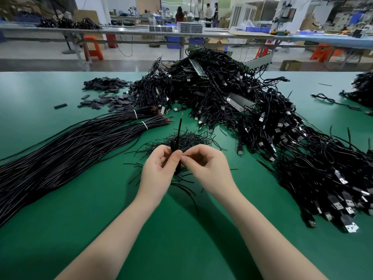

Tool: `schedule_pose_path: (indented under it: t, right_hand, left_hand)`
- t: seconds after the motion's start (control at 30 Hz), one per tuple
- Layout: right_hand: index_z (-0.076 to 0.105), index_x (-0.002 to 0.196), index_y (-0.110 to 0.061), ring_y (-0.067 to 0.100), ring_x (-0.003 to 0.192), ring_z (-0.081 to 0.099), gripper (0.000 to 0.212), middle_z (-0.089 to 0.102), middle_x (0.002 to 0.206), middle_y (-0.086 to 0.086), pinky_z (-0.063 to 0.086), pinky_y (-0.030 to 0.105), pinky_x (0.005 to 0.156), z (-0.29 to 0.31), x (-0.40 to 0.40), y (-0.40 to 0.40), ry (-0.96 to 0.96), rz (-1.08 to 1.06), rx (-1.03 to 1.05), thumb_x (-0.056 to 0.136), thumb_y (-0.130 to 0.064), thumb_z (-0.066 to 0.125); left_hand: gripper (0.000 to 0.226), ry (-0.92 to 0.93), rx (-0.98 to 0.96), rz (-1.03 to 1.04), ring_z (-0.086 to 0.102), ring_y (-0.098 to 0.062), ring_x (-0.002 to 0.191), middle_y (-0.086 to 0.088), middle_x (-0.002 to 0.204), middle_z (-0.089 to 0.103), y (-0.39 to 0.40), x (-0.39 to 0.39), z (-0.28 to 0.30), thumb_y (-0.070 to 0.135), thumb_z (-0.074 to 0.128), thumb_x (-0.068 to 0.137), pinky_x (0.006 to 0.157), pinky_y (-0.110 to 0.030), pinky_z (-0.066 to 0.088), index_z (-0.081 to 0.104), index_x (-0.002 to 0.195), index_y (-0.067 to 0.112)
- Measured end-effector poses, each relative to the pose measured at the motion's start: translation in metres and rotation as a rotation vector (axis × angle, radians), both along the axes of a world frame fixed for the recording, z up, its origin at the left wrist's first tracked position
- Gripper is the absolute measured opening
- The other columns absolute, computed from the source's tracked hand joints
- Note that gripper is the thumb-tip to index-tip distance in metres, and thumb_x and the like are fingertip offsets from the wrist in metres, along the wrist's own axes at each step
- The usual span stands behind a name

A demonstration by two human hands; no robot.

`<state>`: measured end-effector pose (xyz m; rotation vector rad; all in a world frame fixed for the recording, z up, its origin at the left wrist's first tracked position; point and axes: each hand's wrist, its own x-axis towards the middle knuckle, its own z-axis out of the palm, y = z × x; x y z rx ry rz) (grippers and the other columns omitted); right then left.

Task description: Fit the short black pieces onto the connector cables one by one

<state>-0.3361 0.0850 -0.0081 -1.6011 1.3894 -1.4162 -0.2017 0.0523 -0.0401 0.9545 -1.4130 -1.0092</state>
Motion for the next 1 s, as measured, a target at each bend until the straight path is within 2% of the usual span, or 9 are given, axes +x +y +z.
schedule_pose_path:
  t: [0.13,0.2,0.3,0.47,0.57,0.67,0.73,0.87,1.0]
  right_hand:
    - [0.068,0.074,-0.021,0.001,0.063,0.058,0.017,0.067,0.066,-0.012,0.044,0.015,0.063,0.002,-0.001,0.000,-0.022,0.023,-0.012,0.083,-0.008,0.073]
    - [0.070,0.076,-0.019,0.005,0.066,0.061,0.013,0.069,0.070,-0.007,0.047,0.018,0.065,0.003,-0.001,-0.001,-0.042,0.013,-0.023,0.083,-0.009,0.073]
    - [0.070,0.077,-0.016,0.007,0.067,0.061,0.010,0.069,0.071,-0.004,0.048,0.019,0.065,0.001,0.001,0.000,-0.010,-0.015,-0.062,0.083,-0.008,0.073]
    - [0.069,0.079,-0.005,0.016,0.074,0.056,0.010,0.062,0.073,0.000,0.045,0.023,0.070,-0.005,0.002,0.000,0.415,-0.083,-0.418,0.082,0.004,0.069]
    - [0.069,0.082,0.002,0.030,0.070,0.057,0.014,0.061,0.074,0.011,0.048,0.035,0.067,-0.010,-0.001,-0.002,0.683,-0.108,-0.572,0.077,0.015,0.067]
    - [0.070,0.084,0.004,0.029,0.066,0.054,0.021,0.061,0.074,0.013,0.049,0.034,0.063,-0.012,-0.004,-0.002,0.817,-0.100,-0.701,0.079,0.018,0.056]
    - [0.070,0.085,0.004,0.028,0.067,0.053,0.024,0.061,0.075,0.013,0.048,0.032,0.064,-0.011,-0.004,-0.001,0.828,-0.069,-0.732,0.085,0.013,0.048]
    - [0.070,0.083,0.004,0.028,0.064,0.052,0.020,0.059,0.073,0.014,0.046,0.034,0.061,-0.007,-0.004,-0.001,0.807,-0.033,-0.686,0.078,0.016,0.055]
    - [0.073,0.087,0.001,0.028,0.064,0.052,0.026,0.055,0.071,0.013,0.043,0.031,0.058,-0.003,-0.005,-0.003,0.723,0.006,-0.595,0.072,0.020,0.066]
  left_hand:
    - [0.032,0.053,0.036,-0.040,0.045,-0.018,0.067,-0.006,0.069,0.052,-0.001,0.001,0.002,0.054,0.064,0.080,0.066,-0.038,0.039,0.055,0.073,0.024]
    - [0.025,0.102,0.065,-0.065,0.051,-0.011,0.069,0.003,0.069,0.057,0.000,0.000,0.005,0.052,0.066,0.079,0.068,-0.030,0.044,0.059,0.072,0.029]
    - [0.019,0.140,0.120,-0.101,0.059,-0.014,0.074,-0.002,0.075,0.065,0.000,0.001,0.008,0.043,0.073,0.080,0.076,-0.032,0.049,0.064,0.073,0.027]
    - [0.034,0.145,0.198,-0.180,0.060,-0.015,0.061,-0.006,0.068,0.066,-0.001,0.008,0.017,0.037,0.069,0.077,0.062,-0.023,0.051,0.066,0.083,0.004]
    - [0.025,0.097,0.268,-0.178,0.057,-0.011,0.058,0.000,0.065,0.065,-0.001,0.009,0.021,0.035,0.070,0.081,0.055,-0.020,0.047,0.071,0.075,0.011]
    - [0.027,0.045,0.391,-0.196,0.050,-0.008,0.049,0.005,0.059,0.060,-0.001,0.011,0.025,0.032,0.071,0.085,0.044,-0.017,0.036,0.070,0.061,0.020]
    - [0.031,0.094,0.513,-0.223,0.044,-0.005,0.045,0.008,0.055,0.055,0.000,0.011,0.028,0.032,0.071,0.084,0.040,-0.016,0.031,0.068,0.055,0.022]
    - [0.026,0.181,0.723,-0.252,0.041,-0.002,0.041,0.009,0.056,0.053,0.000,0.012,0.032,0.038,0.077,0.072,0.036,-0.015,0.029,0.064,0.057,0.021]
    - [0.025,0.203,0.716,-0.279,0.045,-0.004,0.043,0.007,0.057,0.056,0.001,0.013,0.031,0.043,0.077,0.066,0.038,-0.016,0.033,0.066,0.062,0.021]
